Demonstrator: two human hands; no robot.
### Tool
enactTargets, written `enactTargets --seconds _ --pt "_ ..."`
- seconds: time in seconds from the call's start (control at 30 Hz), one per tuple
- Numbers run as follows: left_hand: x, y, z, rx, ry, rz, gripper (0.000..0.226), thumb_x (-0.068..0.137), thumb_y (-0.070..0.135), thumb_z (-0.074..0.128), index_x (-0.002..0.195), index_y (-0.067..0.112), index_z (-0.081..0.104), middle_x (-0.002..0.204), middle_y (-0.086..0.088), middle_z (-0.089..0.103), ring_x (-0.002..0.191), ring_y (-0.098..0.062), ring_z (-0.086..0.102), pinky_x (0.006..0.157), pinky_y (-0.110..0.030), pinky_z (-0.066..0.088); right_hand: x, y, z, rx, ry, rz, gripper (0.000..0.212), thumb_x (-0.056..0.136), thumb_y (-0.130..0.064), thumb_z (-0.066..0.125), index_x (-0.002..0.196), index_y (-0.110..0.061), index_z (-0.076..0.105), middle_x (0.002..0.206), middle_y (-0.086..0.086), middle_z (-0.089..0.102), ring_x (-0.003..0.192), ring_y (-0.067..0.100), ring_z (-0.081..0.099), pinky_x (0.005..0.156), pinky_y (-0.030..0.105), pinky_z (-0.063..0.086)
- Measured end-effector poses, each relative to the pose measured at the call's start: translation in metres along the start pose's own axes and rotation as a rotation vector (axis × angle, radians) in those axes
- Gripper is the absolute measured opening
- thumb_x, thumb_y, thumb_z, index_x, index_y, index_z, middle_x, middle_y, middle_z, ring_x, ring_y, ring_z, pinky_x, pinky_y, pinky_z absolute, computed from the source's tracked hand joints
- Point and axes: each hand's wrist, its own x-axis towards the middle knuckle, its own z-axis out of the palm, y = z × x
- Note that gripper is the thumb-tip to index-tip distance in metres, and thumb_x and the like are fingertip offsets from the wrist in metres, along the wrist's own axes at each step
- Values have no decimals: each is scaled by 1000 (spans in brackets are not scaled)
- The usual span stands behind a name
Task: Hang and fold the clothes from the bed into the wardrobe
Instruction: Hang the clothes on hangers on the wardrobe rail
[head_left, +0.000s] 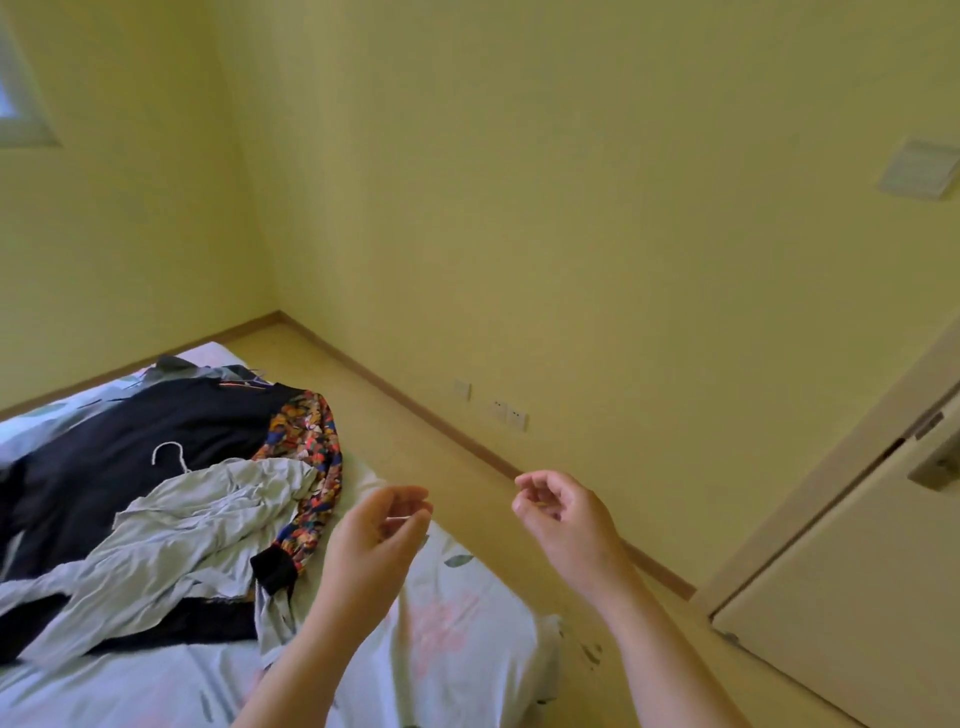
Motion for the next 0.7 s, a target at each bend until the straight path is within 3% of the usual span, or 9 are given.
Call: enactTargets --seconds 0.13,0.23,0.33,0.57,0.7 --pt "37 14 52 -19 62 -10 18 90 5 63 101 18 68 96 -2 72 89 -17 69 77 -23 55 59 15 -33 -16 -93 -11 10 92 -19 64 98 -27 64 92 -8 67 82 7 61 69 10 46" --pt "64 28 96 -14 73 -9 18 90 5 63 103 17 67 95 2 72 86 -7 68 67 -10 51 100 23 -66 -36 -125 -26 9 92 -22 64 98 -29 64 91 -10 68 74 -4 59 65 9 46" --pt "84 35 131 -24 125 4 18 90 6 63 102 18 68 93 3 73 83 -4 68 65 -9 49 136 30 -93 -47 -152 -58 9 91 -20 65 96 -28 64 91 -7 68 67 -8 55 63 8 45" --pt "117 37 158 -2 170 0 19 90 7 65 100 23 68 91 6 73 84 -2 69 65 -8 49 184 43 -120 -11 -171 -54 11 91 -17 66 97 -25 65 92 -5 69 72 0 59 66 10 47" --pt "137 35 168 -12 155 -13 18 89 7 65 100 21 69 91 5 73 85 -6 69 70 -15 53 197 44 -127 -21 -162 -54 10 91 -18 65 99 -25 65 95 -4 70 83 12 63 70 13 50"
